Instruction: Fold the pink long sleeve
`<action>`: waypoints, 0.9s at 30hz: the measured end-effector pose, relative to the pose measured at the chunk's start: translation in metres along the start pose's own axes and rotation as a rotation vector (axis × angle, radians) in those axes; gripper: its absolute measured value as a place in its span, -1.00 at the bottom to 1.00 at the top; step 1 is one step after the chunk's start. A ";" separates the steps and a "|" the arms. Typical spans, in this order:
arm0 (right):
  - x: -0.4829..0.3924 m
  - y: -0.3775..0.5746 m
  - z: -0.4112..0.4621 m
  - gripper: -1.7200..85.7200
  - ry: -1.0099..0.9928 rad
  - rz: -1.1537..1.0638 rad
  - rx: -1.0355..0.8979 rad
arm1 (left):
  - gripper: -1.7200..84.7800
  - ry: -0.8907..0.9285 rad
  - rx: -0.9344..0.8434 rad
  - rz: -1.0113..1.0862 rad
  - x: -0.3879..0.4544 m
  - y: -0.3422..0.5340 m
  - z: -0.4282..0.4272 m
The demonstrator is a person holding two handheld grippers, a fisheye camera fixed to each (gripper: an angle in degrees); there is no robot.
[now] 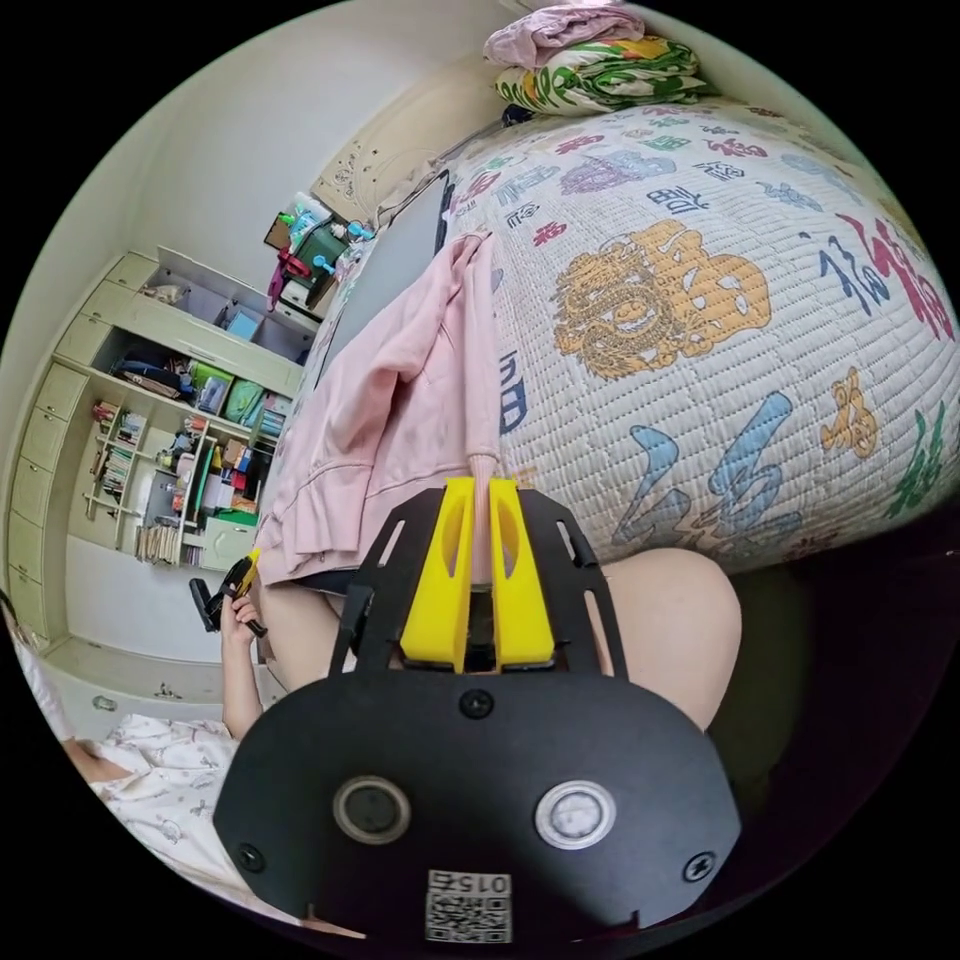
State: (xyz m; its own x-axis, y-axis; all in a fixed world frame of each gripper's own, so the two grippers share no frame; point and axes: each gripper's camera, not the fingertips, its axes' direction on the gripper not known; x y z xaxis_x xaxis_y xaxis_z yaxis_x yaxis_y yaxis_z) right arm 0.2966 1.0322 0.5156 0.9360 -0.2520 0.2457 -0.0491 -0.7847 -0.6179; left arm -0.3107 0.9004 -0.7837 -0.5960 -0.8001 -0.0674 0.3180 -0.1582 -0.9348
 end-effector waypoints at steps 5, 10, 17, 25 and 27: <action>0.030 0.055 0.022 -0.89 0.120 -0.086 -0.036 | -0.92 -0.135 -0.029 0.079 0.047 -0.018 -0.004; 0.071 0.089 0.043 -0.85 0.229 -0.136 -0.021 | -0.84 -0.226 -0.114 0.164 0.096 -0.041 0.022; 0.058 0.158 0.025 -0.75 0.271 -0.648 0.230 | -0.71 -0.268 0.052 0.621 0.241 -0.082 -0.007; 0.047 0.163 0.149 -0.60 0.275 -1.122 0.008 | -0.65 -0.061 -0.226 1.015 0.362 -0.144 0.118; 0.059 0.159 0.186 -0.60 0.316 -1.171 -0.084 | -0.65 -0.091 -0.296 1.061 0.376 -0.158 0.153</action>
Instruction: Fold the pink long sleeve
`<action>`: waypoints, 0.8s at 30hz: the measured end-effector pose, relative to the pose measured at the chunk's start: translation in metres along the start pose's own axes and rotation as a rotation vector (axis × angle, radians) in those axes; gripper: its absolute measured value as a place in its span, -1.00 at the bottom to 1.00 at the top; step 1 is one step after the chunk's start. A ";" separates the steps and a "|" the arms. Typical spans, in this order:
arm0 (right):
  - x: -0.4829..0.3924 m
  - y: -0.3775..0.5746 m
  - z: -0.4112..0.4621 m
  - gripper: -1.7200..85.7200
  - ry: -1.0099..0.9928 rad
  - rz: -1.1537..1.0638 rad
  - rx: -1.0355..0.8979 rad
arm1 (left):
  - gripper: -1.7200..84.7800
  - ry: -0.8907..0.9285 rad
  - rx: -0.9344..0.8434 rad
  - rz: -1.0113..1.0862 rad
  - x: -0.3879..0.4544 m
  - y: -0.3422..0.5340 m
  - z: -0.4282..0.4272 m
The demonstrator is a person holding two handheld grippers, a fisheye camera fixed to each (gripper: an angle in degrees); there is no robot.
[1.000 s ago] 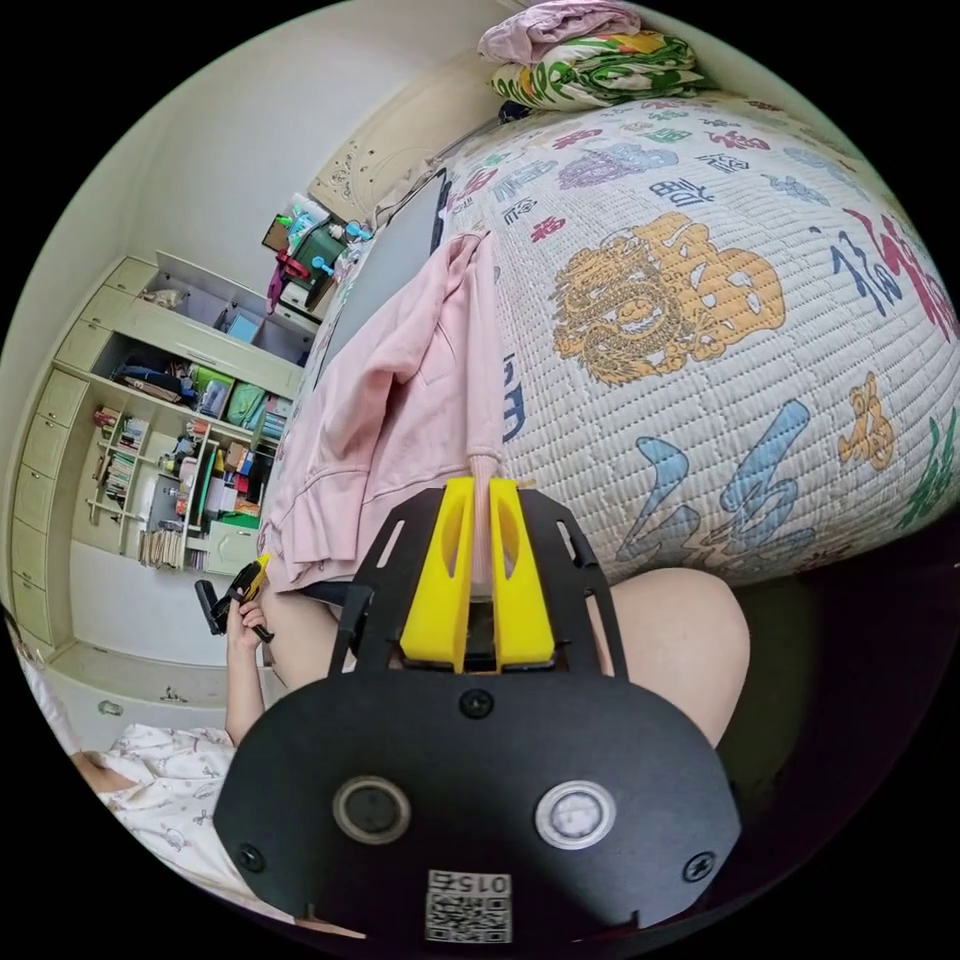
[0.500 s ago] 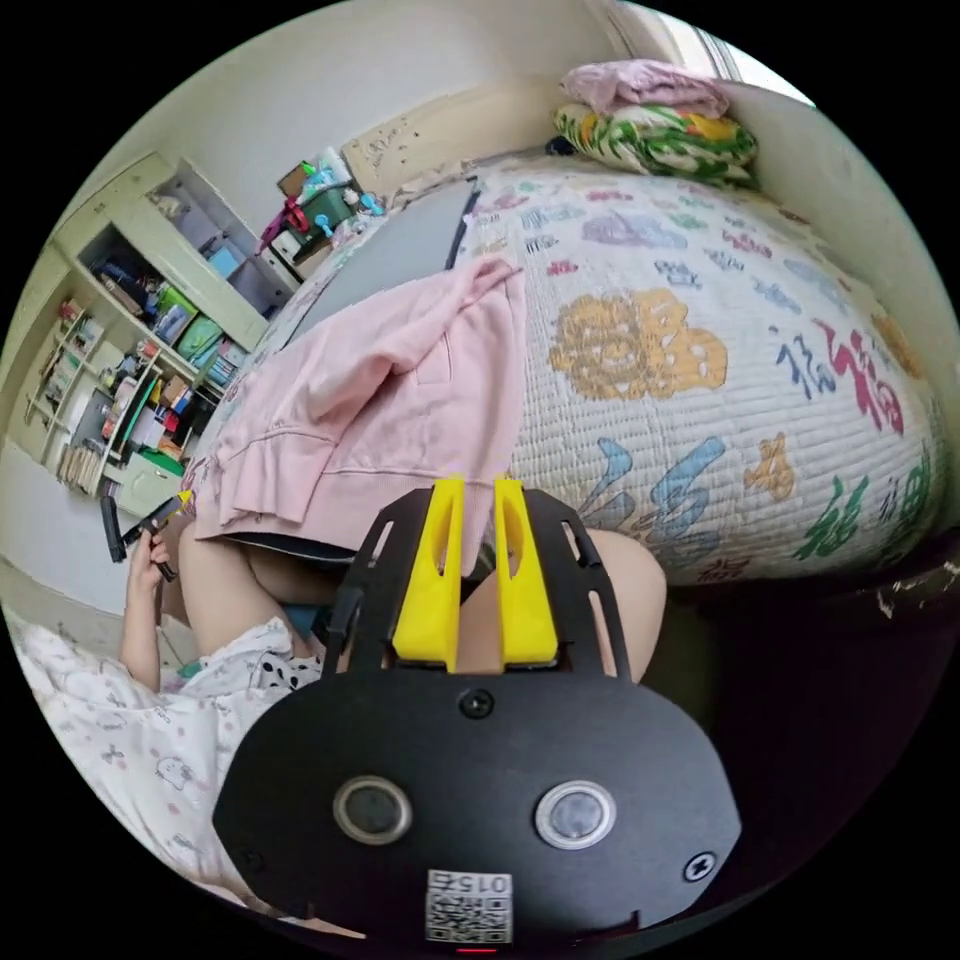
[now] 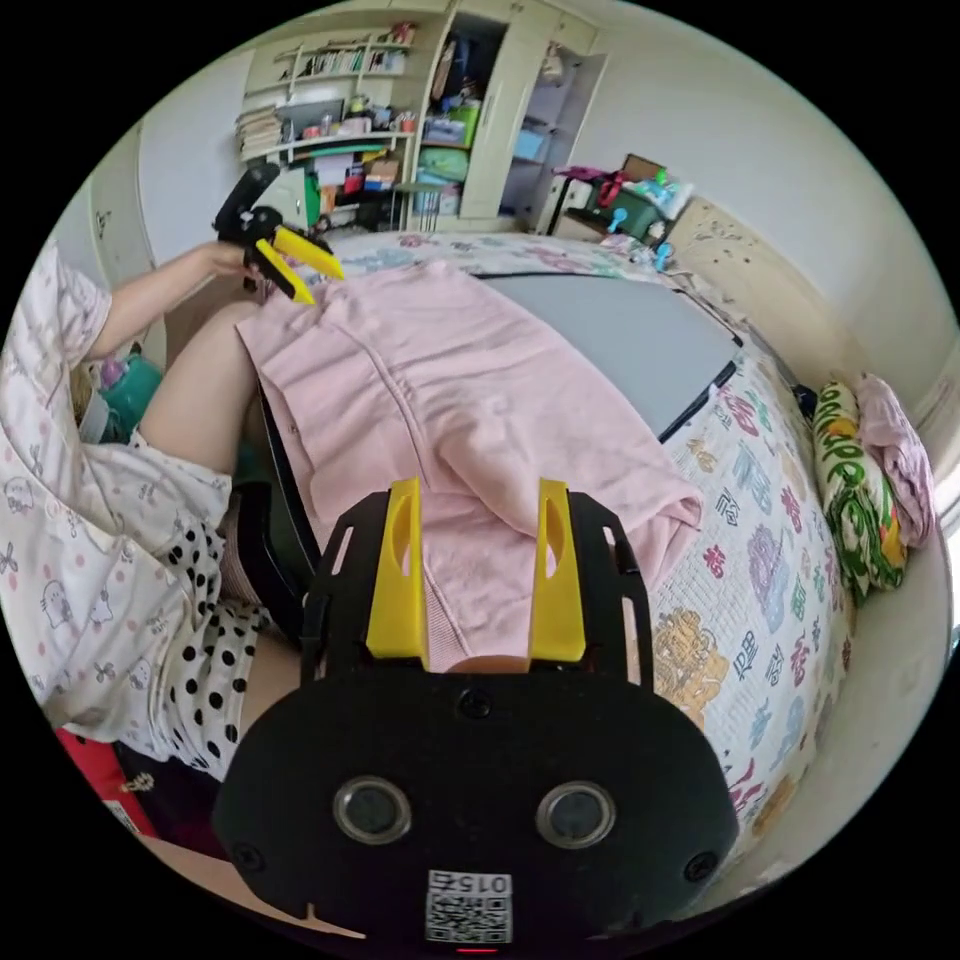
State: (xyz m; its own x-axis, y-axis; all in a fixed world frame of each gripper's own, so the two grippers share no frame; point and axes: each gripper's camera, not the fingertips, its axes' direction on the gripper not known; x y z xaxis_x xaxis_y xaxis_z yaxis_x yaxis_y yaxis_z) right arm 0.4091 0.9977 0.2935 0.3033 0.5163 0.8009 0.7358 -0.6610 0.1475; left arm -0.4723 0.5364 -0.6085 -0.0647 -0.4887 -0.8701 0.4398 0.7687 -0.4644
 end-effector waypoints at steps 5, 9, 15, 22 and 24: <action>0.006 0.026 0.082 -0.84 0.109 -0.110 -0.219 | -0.78 -0.050 -0.233 0.172 0.000 -0.064 0.051; 0.032 0.039 0.085 -0.93 0.032 -0.092 -0.202 | -0.90 -0.037 -0.281 0.245 -0.008 -0.096 0.049; 0.148 -0.008 0.039 -0.94 -0.006 -0.001 -0.032 | -0.92 -0.079 -0.039 0.235 -0.087 -0.171 -0.024; 0.374 -0.135 0.019 -0.79 0.107 0.694 0.306 | -0.88 -0.332 0.293 -0.420 -0.305 -0.282 -0.044; 0.363 -0.121 0.007 -0.77 -0.070 0.623 0.397 | -0.84 -0.261 0.403 -0.491 -0.297 -0.256 -0.053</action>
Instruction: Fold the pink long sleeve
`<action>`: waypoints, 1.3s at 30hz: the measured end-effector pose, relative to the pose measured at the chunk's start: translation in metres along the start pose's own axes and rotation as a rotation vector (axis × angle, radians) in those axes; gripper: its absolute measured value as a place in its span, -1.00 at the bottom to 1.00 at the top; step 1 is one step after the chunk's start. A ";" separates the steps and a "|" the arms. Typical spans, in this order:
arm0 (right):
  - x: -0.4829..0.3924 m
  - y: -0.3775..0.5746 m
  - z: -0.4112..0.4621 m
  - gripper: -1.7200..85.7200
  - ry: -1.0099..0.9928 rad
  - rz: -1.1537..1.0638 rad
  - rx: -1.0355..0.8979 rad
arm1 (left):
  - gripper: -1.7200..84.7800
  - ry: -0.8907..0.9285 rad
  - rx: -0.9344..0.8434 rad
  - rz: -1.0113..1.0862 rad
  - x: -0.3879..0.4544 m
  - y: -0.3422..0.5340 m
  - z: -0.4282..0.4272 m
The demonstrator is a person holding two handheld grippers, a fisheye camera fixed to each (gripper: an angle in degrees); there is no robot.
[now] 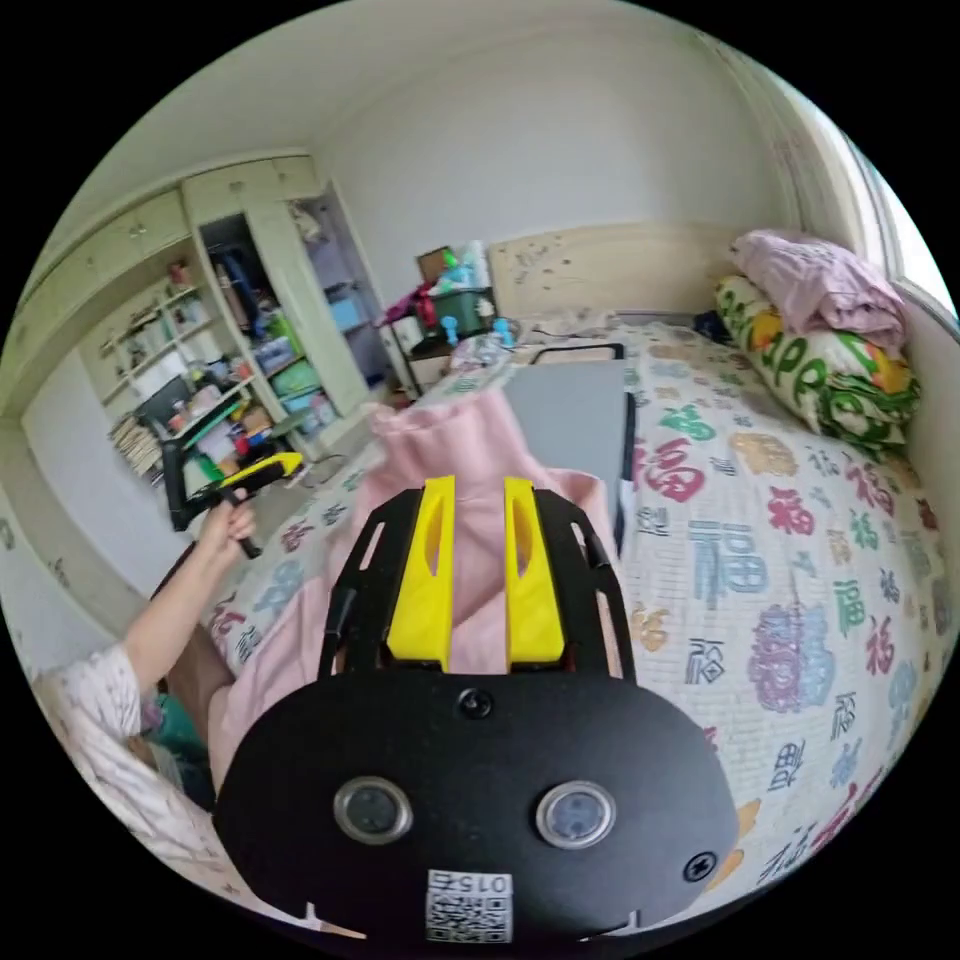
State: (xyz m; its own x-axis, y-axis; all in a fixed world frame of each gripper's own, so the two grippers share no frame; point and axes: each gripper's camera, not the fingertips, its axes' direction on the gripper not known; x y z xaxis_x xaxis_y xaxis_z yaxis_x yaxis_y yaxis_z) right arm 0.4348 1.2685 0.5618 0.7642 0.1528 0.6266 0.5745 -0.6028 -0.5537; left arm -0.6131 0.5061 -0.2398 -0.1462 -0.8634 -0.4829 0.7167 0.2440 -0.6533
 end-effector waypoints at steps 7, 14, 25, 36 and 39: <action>-0.009 0.230 -0.017 -0.71 -0.173 -0.137 -0.311 | -0.77 0.338 -0.093 0.112 0.064 0.241 -0.061; 0.033 0.358 -0.043 -0.66 -0.243 0.121 -0.329 | -0.71 0.444 -0.243 0.099 0.145 0.382 -0.083; 0.029 0.353 -0.096 -0.93 -0.368 0.004 -0.318 | -0.56 0.423 -0.118 0.056 0.218 0.431 -0.115; -0.072 0.358 -0.088 -0.90 -0.559 -0.194 -0.319 | -0.71 0.261 0.007 -0.119 0.170 0.492 -0.177; -0.073 0.380 -0.085 -0.86 -0.633 -0.219 -0.305 | -0.85 0.233 0.032 -0.216 0.130 0.521 -0.192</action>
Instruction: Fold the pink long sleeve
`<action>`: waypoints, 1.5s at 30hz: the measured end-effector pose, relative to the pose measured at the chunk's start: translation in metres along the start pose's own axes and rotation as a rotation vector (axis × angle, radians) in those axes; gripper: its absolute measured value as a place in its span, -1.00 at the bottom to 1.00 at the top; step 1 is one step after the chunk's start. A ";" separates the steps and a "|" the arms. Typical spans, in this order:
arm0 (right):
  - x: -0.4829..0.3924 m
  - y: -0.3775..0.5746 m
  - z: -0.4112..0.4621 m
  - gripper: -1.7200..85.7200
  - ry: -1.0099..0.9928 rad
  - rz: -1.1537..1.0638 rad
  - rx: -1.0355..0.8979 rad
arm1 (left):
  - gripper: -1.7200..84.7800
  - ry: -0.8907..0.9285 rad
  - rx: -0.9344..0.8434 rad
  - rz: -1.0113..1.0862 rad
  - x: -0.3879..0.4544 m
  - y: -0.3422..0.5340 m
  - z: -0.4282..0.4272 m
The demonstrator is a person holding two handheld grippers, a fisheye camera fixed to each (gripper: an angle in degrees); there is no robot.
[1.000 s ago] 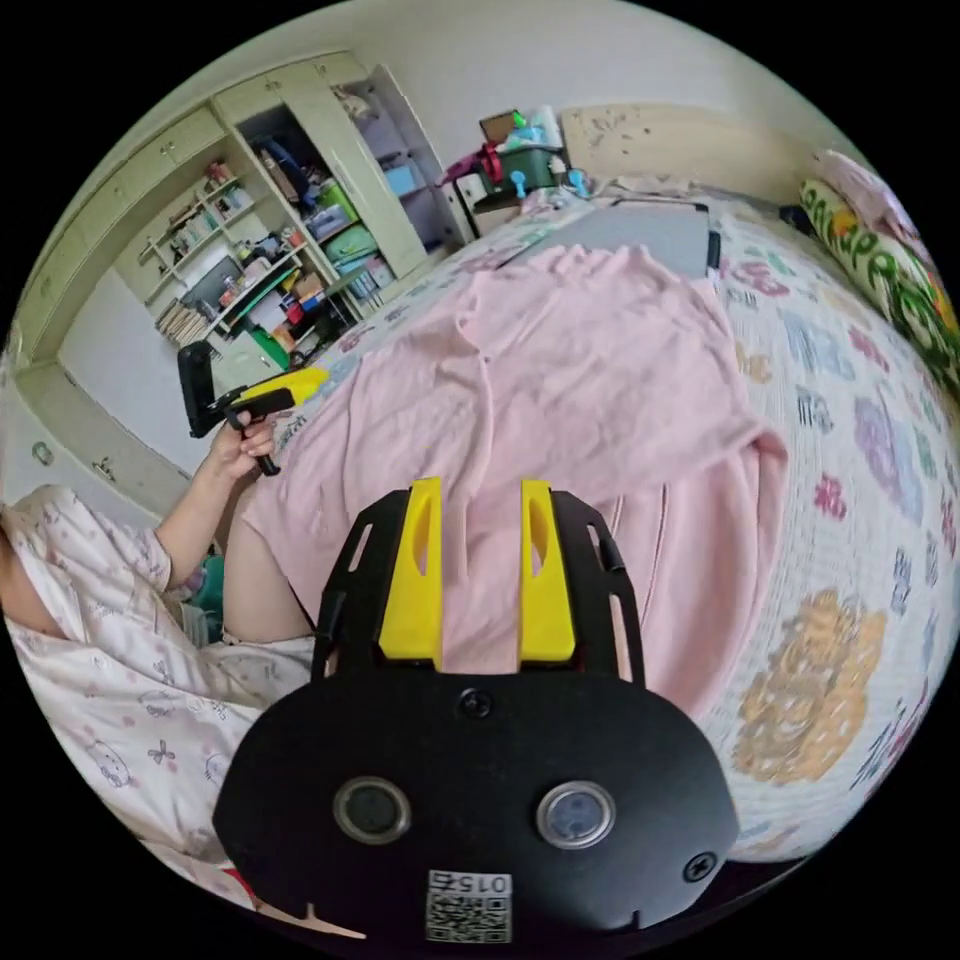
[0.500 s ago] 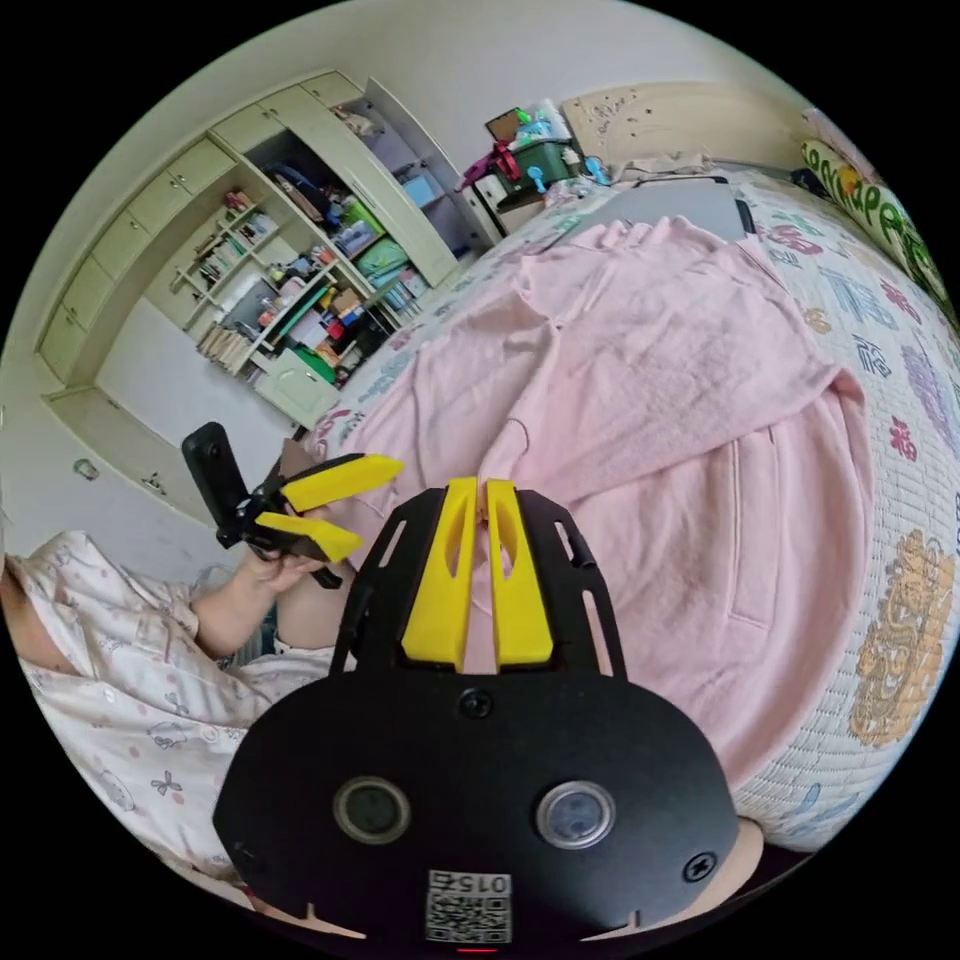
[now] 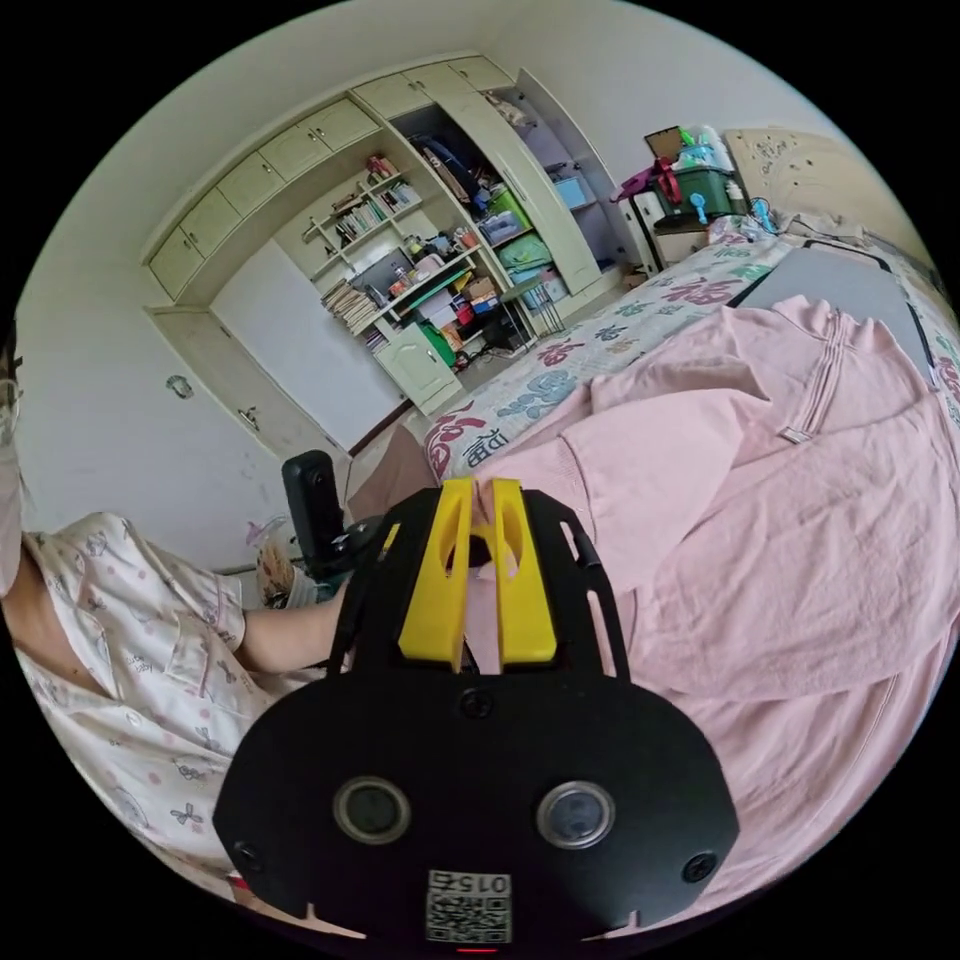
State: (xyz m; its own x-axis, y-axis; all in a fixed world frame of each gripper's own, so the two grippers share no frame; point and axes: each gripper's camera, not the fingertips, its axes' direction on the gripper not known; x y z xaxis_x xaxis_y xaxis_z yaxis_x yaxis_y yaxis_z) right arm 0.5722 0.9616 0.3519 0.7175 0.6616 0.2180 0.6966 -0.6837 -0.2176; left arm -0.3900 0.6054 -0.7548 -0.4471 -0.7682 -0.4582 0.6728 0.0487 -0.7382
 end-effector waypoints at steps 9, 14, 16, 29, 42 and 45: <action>-0.004 0.101 0.079 -0.68 0.285 -0.184 -0.285 | -0.88 -0.126 -0.052 -0.140 -0.086 0.041 -0.037; -0.008 0.115 0.120 -0.74 0.394 -0.271 -0.360 | -0.88 -0.113 -0.101 -0.134 -0.103 0.052 -0.029; -0.011 0.111 0.129 -0.75 0.397 -0.312 -0.386 | -0.88 -0.113 -0.112 -0.124 -0.104 0.056 -0.026; -0.029 0.007 0.175 -0.78 0.334 -0.395 -0.461 | -0.89 -0.074 -0.146 -0.144 -0.128 0.087 -0.003; 0.025 -0.309 0.008 -0.91 0.303 -0.030 -0.153 | -0.94 -0.154 -0.059 0.032 -0.208 -0.107 -0.074; 0.064 -0.384 -0.191 -0.88 0.811 0.266 0.229 | -0.91 -0.507 0.292 -0.121 -0.279 -0.189 -0.176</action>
State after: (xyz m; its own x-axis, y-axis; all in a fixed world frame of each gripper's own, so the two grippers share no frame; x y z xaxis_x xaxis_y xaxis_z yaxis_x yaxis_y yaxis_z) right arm 0.3493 1.2078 0.6314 0.6922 0.0075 0.7217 0.5530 -0.6480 -0.5237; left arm -0.4962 0.9226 -0.5740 -0.2415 -0.9699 -0.0329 0.8009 -0.1800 -0.5712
